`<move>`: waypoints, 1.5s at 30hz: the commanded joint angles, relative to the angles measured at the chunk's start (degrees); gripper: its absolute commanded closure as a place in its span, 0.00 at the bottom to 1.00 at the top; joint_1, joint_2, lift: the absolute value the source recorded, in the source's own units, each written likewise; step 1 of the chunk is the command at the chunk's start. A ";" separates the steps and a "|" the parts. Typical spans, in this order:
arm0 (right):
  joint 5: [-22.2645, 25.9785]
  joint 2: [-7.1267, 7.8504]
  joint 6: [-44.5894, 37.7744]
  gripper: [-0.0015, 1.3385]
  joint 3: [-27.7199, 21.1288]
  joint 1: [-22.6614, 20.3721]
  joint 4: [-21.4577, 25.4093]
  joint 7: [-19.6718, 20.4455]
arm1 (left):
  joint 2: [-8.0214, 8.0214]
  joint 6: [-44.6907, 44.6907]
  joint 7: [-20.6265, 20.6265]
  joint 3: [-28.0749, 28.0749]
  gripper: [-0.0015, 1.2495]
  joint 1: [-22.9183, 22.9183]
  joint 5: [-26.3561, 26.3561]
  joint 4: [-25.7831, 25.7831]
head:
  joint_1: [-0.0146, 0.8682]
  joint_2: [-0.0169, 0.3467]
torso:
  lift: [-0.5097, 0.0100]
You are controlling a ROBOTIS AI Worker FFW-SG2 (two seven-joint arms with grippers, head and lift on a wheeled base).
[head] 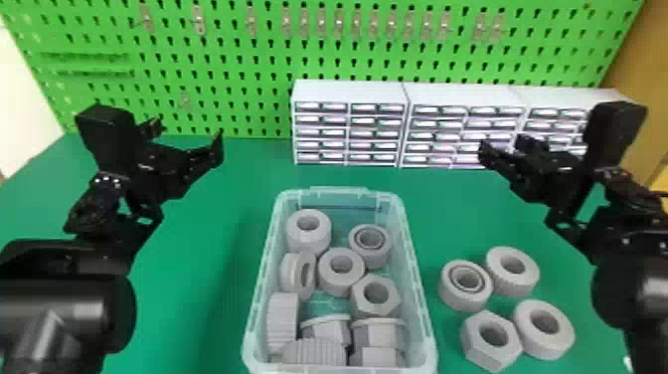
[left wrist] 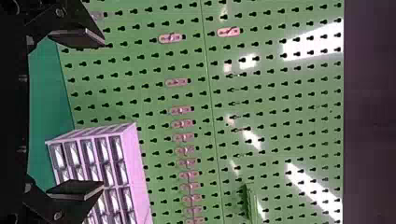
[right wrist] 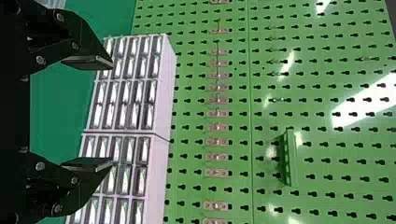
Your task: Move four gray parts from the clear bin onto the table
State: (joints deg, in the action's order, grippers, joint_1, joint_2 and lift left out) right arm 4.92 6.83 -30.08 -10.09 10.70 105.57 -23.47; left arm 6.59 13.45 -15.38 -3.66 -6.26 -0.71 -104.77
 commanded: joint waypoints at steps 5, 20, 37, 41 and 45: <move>-0.17 0.20 0.20 0.39 0.69 0.99 -0.01 0.00 | 0.00 0.00 0.00 -0.30 0.16 0.02 -0.17 0.00 | 0.78 0.14 | 0.89; -0.35 -0.06 0.20 0.39 0.51 0.99 -0.01 0.00 | 0.00 0.00 0.00 -0.12 0.17 -0.42 -0.34 0.00 | 0.78 0.14 | 0.89; -0.44 -0.06 0.11 0.39 -0.02 0.73 -0.01 0.00 | -0.09 0.00 0.00 0.14 0.16 -0.59 -0.34 0.00 | 0.78 0.14 | 0.89; -0.44 0.03 0.02 0.39 0.07 0.73 -0.01 0.00 | -0.09 0.00 0.00 0.14 0.16 -0.59 -0.34 0.00 | 0.78 0.14 | 0.89; -0.35 0.20 -0.15 0.39 0.07 0.64 -0.01 0.00 | -0.09 0.00 0.00 0.14 0.16 -0.59 -0.43 0.00 | 0.78 0.14 | 0.89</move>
State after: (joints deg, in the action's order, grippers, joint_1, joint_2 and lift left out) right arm 4.49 6.90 -30.08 -10.03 11.41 105.57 -23.46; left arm 6.51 13.45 -15.38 -3.52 -6.87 -1.10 -104.76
